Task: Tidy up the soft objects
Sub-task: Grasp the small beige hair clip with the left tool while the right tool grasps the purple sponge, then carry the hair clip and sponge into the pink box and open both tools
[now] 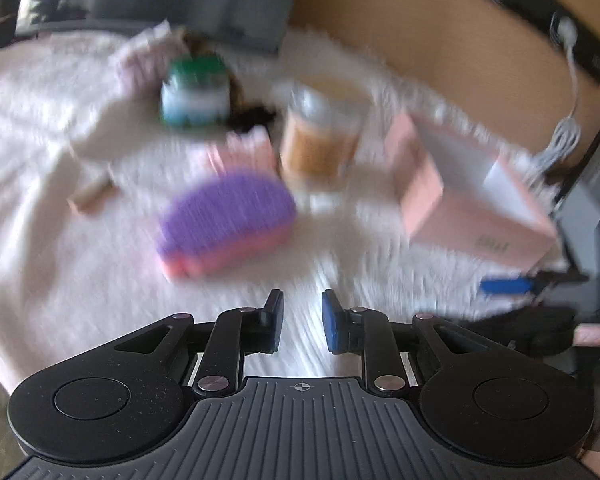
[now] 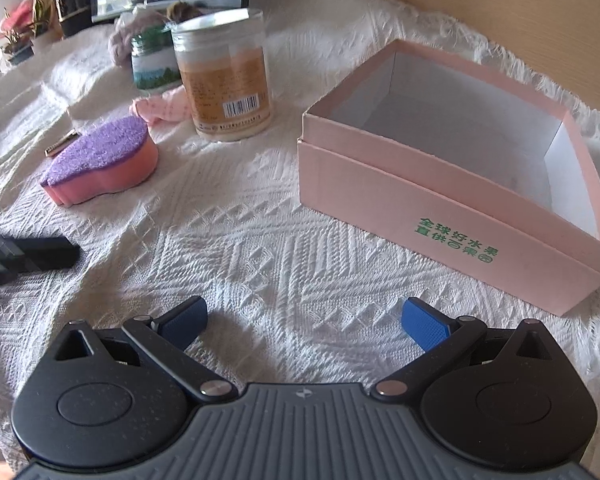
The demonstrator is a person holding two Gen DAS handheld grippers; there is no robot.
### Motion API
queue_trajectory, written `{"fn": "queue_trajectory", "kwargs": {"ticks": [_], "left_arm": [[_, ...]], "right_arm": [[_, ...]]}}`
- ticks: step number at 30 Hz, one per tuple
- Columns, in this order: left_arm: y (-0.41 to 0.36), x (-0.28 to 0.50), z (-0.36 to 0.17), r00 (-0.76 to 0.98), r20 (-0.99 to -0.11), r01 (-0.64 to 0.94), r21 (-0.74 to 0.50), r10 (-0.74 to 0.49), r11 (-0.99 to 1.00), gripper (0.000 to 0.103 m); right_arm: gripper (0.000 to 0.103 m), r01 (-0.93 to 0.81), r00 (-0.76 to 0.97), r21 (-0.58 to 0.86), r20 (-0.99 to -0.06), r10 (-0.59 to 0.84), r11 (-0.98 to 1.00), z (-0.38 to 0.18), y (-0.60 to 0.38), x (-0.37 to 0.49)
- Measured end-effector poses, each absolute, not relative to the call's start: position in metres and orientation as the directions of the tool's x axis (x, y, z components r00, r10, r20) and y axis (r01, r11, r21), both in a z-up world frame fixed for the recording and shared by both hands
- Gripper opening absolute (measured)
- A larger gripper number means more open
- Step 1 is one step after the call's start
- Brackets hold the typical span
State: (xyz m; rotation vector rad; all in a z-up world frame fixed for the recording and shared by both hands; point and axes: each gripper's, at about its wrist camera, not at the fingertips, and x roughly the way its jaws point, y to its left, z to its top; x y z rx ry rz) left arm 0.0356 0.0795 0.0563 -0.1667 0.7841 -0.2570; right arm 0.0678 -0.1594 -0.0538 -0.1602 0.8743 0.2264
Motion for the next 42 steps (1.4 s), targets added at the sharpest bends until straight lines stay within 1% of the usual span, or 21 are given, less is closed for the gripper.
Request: {"fn": "queue_trajectory", "kwargs": {"ticks": [1, 3, 4, 5, 6, 9, 12, 15, 17, 18, 20, 22, 25, 27, 29, 31, 33, 35, 39, 42], "left_arm": [[0.092, 0.040, 0.066, 0.703, -0.655, 0.173, -0.220, -0.277, 0.960, 0.025], [0.118, 0.055, 0.079, 0.749, -0.634, 0.147, -0.128, -0.195, 0.981, 0.024], [0.131, 0.069, 0.081, 0.745, -0.650, 0.125, -0.080, -0.146, 0.989, 0.023], [0.145, 0.081, 0.080, 0.734, -0.670, 0.105, -0.052, -0.113, 0.993, 0.023], [0.159, 0.095, 0.077, 0.716, -0.690, 0.094, -0.050, -0.102, 0.994, 0.023], [0.192, 0.129, 0.064, 0.657, -0.739, 0.097, -0.114, -0.150, 0.989, 0.023], [0.206, 0.150, 0.048, 0.601, -0.765, 0.154, -0.172, -0.231, 0.973, 0.024], [0.205, 0.160, 0.035, 0.564, -0.796, 0.192, -0.133, -0.220, 0.972, 0.024], [0.203, 0.162, 0.028, 0.580, -0.794, 0.206, -0.072, -0.181, 0.976, 0.026], [0.202, 0.163, 0.026, 0.583, -0.797, 0.209, -0.042, -0.159, 0.977, 0.025], [0.201, 0.161, 0.024, 0.596, -0.787, 0.237, -0.015, -0.158, 0.971, 0.025], [0.199, 0.158, 0.024, 0.599, -0.783, 0.261, -0.004, -0.165, 0.965, 0.025], [0.209, 0.160, 0.024, 0.590, -0.779, 0.266, -0.062, -0.213, 0.962, 0.025], [0.218, 0.162, 0.023, 0.586, -0.771, 0.259, -0.114, -0.250, 0.959, 0.024], [0.224, 0.159, 0.022, 0.588, -0.760, 0.272, -0.135, -0.276, 0.953, 0.024], [0.227, 0.159, 0.021, 0.594, -0.749, 0.296, -0.138, -0.295, 0.945, 0.024], [0.227, 0.157, 0.019, 0.605, -0.736, 0.330, -0.117, -0.305, 0.937, 0.025], [0.223, 0.153, 0.018, 0.620, -0.723, 0.360, -0.083, -0.305, 0.929, 0.025], [0.215, 0.147, 0.017, 0.641, -0.711, 0.400, -0.012, -0.289, 0.917, 0.024], [0.213, 0.145, 0.019, 0.623, -0.717, 0.404, -0.046, -0.312, 0.913, 0.024]], "right_arm": [[0.103, -0.262, 0.610, -0.046, -0.782, 0.129, 0.964, -0.053, -0.158, 0.071], [0.103, -0.255, 0.596, -0.045, -0.794, 0.121, 0.966, -0.052, -0.157, 0.075], [0.102, -0.241, 0.592, -0.045, -0.798, 0.110, 0.969, -0.051, -0.155, 0.076], [0.098, -0.222, 0.590, -0.044, -0.801, 0.098, 0.974, -0.049, -0.153, 0.077], [0.095, -0.202, 0.594, -0.043, -0.800, 0.087, 0.978, -0.047, -0.149, 0.076], [0.094, -0.189, 0.629, -0.038, -0.772, 0.092, 0.981, -0.036, -0.134, 0.070], [0.094, -0.206, 0.671, -0.041, -0.733, 0.111, 0.978, -0.024, -0.114, 0.063], [0.094, -0.230, 0.712, -0.044, -0.689, 0.137, 0.972, -0.012, -0.093, 0.058], [0.094, -0.243, 0.719, -0.029, -0.677, 0.160, 0.969, -0.004, -0.078, 0.061], [0.094, -0.252, 0.716, -0.021, -0.677, 0.172, 0.967, -0.002, -0.070, 0.063], [0.094, -0.254, 0.704, 0.011, -0.683, 0.193, 0.967, 0.000, -0.054, 0.070], [0.094, -0.228, 0.676, 0.074, -0.706, 0.213, 0.971, -0.003, -0.038, 0.081], [0.094, -0.166, 0.630, 0.166, -0.740, 0.234, 0.972, -0.015, -0.019, 0.100], [0.094, -0.102, 0.625, 0.198, -0.750, 0.217, 0.975, -0.023, -0.009, 0.111], [0.094, -0.066, 0.625, 0.210, -0.753, 0.204, 0.976, -0.027, 0.005, 0.121], [0.094, -0.063, 0.630, 0.181, -0.755, 0.179, 0.982, -0.029, 0.021, 0.131], [0.094, -0.069, 0.636, 0.083, -0.764, 0.108, 0.994, -0.033, 0.039, 0.138], [0.091, -0.093, 0.628, 0.003, -0.776, 0.062, 0.996, -0.034, 0.049, 0.142], [0.090, -0.136, 0.634, -0.003, -0.769, 0.084, 0.991, -0.029, 0.040, 0.132], [0.090, -0.162, 0.647, -0.008, -0.756, 0.100, 0.987, -0.019, 0.027, 0.119]]}}
